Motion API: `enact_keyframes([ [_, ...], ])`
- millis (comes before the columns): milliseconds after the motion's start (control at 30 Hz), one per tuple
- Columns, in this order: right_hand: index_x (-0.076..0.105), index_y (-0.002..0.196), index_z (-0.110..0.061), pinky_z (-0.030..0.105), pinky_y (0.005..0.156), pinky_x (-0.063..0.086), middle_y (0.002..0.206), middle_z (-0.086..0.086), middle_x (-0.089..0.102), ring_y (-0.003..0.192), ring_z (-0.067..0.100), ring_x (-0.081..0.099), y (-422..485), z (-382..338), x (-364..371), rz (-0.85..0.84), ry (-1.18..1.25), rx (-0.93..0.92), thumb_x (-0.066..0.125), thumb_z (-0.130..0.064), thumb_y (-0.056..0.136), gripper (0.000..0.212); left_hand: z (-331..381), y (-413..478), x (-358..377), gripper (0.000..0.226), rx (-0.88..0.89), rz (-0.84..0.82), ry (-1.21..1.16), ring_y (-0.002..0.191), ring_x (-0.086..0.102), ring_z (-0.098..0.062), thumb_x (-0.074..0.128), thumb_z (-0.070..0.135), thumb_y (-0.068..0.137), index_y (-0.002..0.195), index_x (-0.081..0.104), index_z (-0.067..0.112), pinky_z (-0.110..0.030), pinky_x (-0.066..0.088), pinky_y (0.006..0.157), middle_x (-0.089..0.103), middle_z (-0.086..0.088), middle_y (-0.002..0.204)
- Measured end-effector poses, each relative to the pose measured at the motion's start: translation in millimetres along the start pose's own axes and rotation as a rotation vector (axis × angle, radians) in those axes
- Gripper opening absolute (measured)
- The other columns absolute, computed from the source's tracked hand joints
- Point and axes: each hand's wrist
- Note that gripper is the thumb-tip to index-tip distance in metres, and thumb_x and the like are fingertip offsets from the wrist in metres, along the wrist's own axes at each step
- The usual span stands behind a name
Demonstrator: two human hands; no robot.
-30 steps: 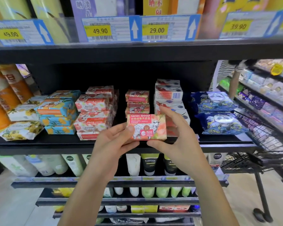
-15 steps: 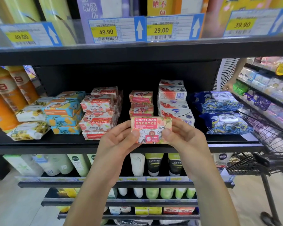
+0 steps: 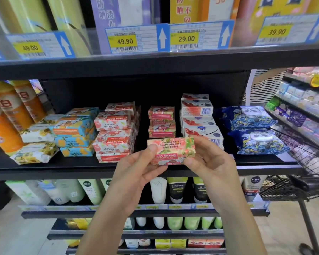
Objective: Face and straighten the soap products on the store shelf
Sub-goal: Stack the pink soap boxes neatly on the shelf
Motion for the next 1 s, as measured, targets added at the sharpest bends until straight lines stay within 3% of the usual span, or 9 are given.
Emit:
enact_keyframes([
  [133, 0.065, 0.131, -0.02, 0.026, 0.097, 0.055, 0.126, -0.005, 0.072, 0.122, 0.01, 0.065, -0.8, -0.3, 2.9, 0.021, -0.003, 0.078, 0.078, -0.022, 0.08, 0.052, -2.3, 0.3, 0.7, 0.032, 0.043, 0.009, -0.001, 0.083, 0.074, -0.016, 0.07, 0.031, 0.082, 0.1, 0.079, 0.006, -0.044, 0.055, 0.101, 0.077, -0.011, 0.091],
  [233, 0.064, 0.133, -0.022, 0.04, 0.101, 0.055, 0.123, -0.004, 0.073, 0.115, 0.014, 0.069, -0.6, 3.1, 5.2, 0.076, -0.041, 0.186, 0.079, -0.053, 0.081, 0.062, -1.8, 1.2, -1.7, 0.043, 0.07, 0.0, 0.018, 0.099, 0.075, -0.021, 0.068, 0.032, 0.084, 0.115, 0.072, 0.001, -0.045, 0.052, 0.104, 0.077, -0.014, 0.106],
  [333, 0.067, 0.128, -0.021, 0.043, 0.094, 0.058, 0.114, 0.001, 0.076, 0.106, 0.019, 0.072, -1.3, 5.7, 7.8, 0.08, -0.051, 0.235, 0.074, -0.064, 0.075, 0.069, -3.0, 1.7, -4.0, 0.044, 0.088, -0.028, 0.056, 0.114, 0.07, -0.025, 0.064, 0.03, 0.089, 0.122, 0.069, 0.002, -0.042, 0.053, 0.104, 0.075, -0.013, 0.116],
  [500, 0.072, 0.114, -0.017, 0.043, 0.087, 0.057, 0.104, 0.006, 0.078, 0.094, 0.025, 0.074, -1.2, 4.1, 10.6, 0.094, -0.009, 0.252, 0.082, -0.057, 0.079, 0.054, -7.0, 1.4, -4.1, 0.048, 0.106, -0.058, 0.104, 0.116, 0.07, -0.021, 0.067, 0.031, 0.086, 0.126, 0.067, 0.004, -0.039, 0.054, 0.104, 0.076, -0.008, 0.118],
  [633, 0.072, 0.114, -0.007, 0.048, 0.091, 0.058, 0.105, 0.011, 0.077, 0.09, 0.026, 0.074, -2.2, 2.9, 12.0, 0.144, 0.033, 0.257, 0.077, -0.048, 0.073, 0.058, -8.3, 2.5, -4.8, 0.059, 0.096, -0.063, 0.087, 0.117, 0.069, -0.022, 0.071, 0.032, 0.08, 0.132, 0.062, 0.004, -0.041, 0.053, 0.105, 0.075, -0.009, 0.12],
  [800, 0.068, 0.124, -0.006, 0.042, 0.095, 0.057, 0.116, 0.01, 0.075, 0.11, 0.027, 0.072, -6.3, 4.1, 10.7, 0.103, 0.088, 0.232, 0.079, -0.034, 0.085, 0.049, -9.2, 3.2, -4.7, 0.06, 0.08, -0.055, 0.055, 0.115, 0.07, -0.018, 0.072, 0.027, 0.079, 0.137, 0.059, 0.015, -0.029, 0.054, 0.101, 0.075, -0.007, 0.119],
  [900, 0.065, 0.131, -0.013, 0.044, 0.101, 0.052, 0.124, 0.006, 0.073, 0.115, 0.024, 0.07, -7.6, 5.8, 7.3, 0.055, 0.081, 0.193, 0.083, -0.028, 0.082, 0.054, -7.6, 2.6, -5.3, 0.055, 0.069, -0.089, 0.037, 0.119, 0.068, -0.018, 0.068, 0.031, 0.091, 0.139, 0.056, 0.008, -0.028, 0.051, 0.104, 0.074, -0.008, 0.122],
  [1000, 0.06, 0.138, -0.017, 0.041, 0.1, 0.054, 0.132, 0.005, 0.069, 0.12, 0.026, 0.067, -8.0, 9.6, 3.6, -0.006, 0.07, 0.143, 0.081, -0.024, 0.081, 0.061, -7.1, 1.0, -7.0, 0.05, 0.053, -0.127, 0.044, 0.119, 0.068, -0.021, 0.056, 0.042, 0.094, 0.12, 0.069, 0.001, -0.031, 0.053, 0.102, 0.074, -0.01, 0.122],
])
Point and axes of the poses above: each hand's wrist, its own y-axis towards the middle knuckle, its own x-axis out of the palm, z = x × y
